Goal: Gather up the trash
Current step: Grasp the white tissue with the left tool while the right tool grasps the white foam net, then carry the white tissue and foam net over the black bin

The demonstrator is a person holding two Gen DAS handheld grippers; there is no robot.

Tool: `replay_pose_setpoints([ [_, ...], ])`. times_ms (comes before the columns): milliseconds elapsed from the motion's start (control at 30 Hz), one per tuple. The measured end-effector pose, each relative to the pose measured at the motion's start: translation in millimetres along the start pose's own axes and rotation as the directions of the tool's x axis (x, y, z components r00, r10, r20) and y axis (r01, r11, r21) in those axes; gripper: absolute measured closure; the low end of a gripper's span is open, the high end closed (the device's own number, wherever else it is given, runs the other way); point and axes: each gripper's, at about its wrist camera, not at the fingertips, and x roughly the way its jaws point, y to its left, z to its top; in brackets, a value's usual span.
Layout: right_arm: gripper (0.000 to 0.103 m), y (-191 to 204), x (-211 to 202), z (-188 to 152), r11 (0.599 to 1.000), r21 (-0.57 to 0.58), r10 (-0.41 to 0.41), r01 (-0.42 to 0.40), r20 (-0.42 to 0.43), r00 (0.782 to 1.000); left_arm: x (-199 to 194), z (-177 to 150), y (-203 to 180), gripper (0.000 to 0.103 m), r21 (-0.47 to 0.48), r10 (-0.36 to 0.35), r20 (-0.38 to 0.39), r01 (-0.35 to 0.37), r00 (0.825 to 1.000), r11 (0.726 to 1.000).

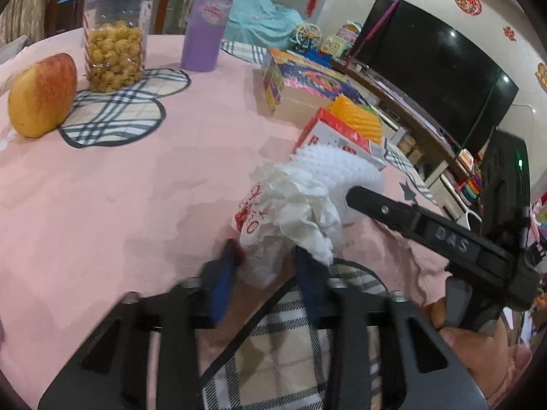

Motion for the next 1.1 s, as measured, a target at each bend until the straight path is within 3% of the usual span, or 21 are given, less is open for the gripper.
replay_pose_setpoints([
  [33,0.051,0.3,1.6,0.4,1.0,0.001,0.007,-0.007,-0.005,1.0,-0.1,-0.4,-0.8,0.082,0.004,-0.003,0.0,0.003,1.0,1.0],
  [100,0.076,0.5,2.3,-0.6,1.0,0.003,0.027,-0.027,-0.013,1.0,-2.5,-0.8,-2.6,0.083,0.013,-0.005,0.011,0.005,1.0,1.0],
  [200,0.088,-2.3,-4.2,-4.2,0.999,0.012,0.034,-0.034,-0.001,0.999,-7.1,-1.8,-5.1,0.084,0.022,-0.004,0.027,0.003,1.0,1.0],
  [500,0.091,-24.4,-42.2,-20.8,0.998,0.057,0.04,-0.041,0.033,0.999,-20.1,-18.3,-26.2,0.084,0.029,-0.043,0.02,0.043,0.999,0.999],
  [1100,0.091,-72.6,-130.5,-64.7,0.991,0.125,-0.057,0.04,0.135,0.989,-29.2,-52.9,-107.1,0.084,0.143,-0.126,-0.025,0.128,0.992,0.981],
])
